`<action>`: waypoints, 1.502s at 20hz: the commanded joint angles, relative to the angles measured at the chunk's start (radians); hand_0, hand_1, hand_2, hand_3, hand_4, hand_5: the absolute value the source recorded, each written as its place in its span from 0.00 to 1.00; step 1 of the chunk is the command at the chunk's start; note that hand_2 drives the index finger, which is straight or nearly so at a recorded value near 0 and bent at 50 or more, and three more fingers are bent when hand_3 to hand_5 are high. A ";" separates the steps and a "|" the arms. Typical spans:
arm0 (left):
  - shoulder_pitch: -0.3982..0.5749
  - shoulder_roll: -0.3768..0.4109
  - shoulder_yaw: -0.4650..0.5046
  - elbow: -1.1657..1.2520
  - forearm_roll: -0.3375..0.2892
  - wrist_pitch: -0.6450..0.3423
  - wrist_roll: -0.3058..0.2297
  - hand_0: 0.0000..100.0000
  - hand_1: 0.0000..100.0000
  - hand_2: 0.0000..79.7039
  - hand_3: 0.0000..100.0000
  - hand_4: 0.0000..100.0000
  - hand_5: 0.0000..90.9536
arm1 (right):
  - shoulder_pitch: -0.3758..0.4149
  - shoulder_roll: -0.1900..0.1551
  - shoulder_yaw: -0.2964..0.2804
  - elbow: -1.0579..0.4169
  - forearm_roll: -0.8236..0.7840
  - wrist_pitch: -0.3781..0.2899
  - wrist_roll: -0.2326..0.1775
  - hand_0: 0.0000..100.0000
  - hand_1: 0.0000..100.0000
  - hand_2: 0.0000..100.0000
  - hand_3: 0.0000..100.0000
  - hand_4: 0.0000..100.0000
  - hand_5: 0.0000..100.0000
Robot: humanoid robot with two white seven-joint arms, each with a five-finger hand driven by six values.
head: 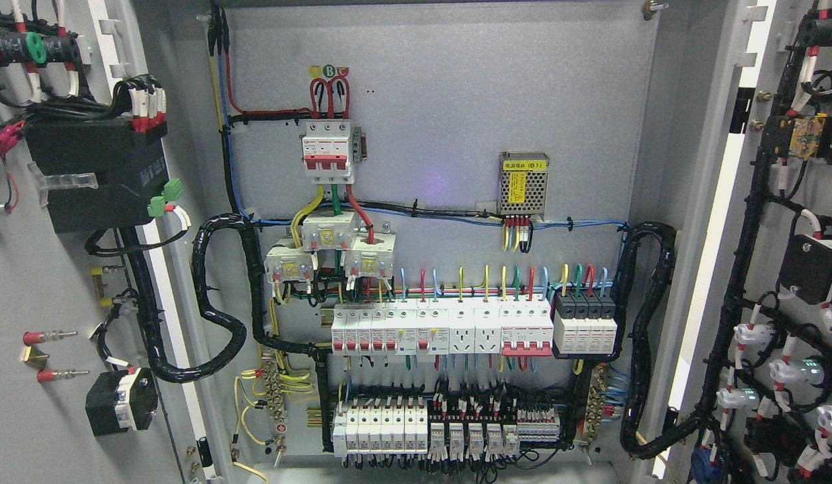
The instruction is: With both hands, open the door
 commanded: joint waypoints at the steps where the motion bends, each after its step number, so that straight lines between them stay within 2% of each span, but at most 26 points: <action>1: -0.030 -0.042 0.010 -0.035 -0.003 -0.026 0.000 0.00 0.00 0.00 0.00 0.04 0.00 | -0.005 -0.100 -0.032 -0.005 -0.012 0.010 0.002 0.00 0.00 0.00 0.00 0.00 0.00; 5: -0.050 -0.050 0.031 -0.035 0.002 -0.083 0.001 0.00 0.00 0.00 0.00 0.04 0.00 | -0.005 -0.139 -0.032 -0.005 -0.012 0.021 -0.006 0.00 0.00 0.00 0.00 0.00 0.00; 10: -0.065 -0.050 0.051 -0.035 0.002 -0.164 0.001 0.00 0.00 0.00 0.00 0.04 0.00 | -0.017 -0.140 -0.032 -0.005 -0.012 0.018 -0.006 0.00 0.00 0.00 0.00 0.00 0.00; 18: -0.113 -0.051 0.149 -0.046 0.010 -0.155 0.021 0.00 0.00 0.00 0.00 0.04 0.00 | -0.019 -0.142 -0.028 -0.005 -0.056 0.018 -0.006 0.00 0.00 0.00 0.00 0.00 0.00; 26: -0.116 -0.051 0.186 -0.063 0.043 -0.170 0.021 0.00 0.00 0.00 0.00 0.04 0.00 | -0.008 -0.160 -0.028 -0.005 -0.089 0.016 -0.004 0.00 0.00 0.00 0.00 0.00 0.00; 30: -0.116 -0.050 0.191 -0.063 0.060 -0.256 0.020 0.00 0.00 0.00 0.00 0.04 0.00 | -0.002 -0.165 -0.017 -0.002 -0.090 0.015 -0.001 0.00 0.00 0.00 0.00 0.00 0.00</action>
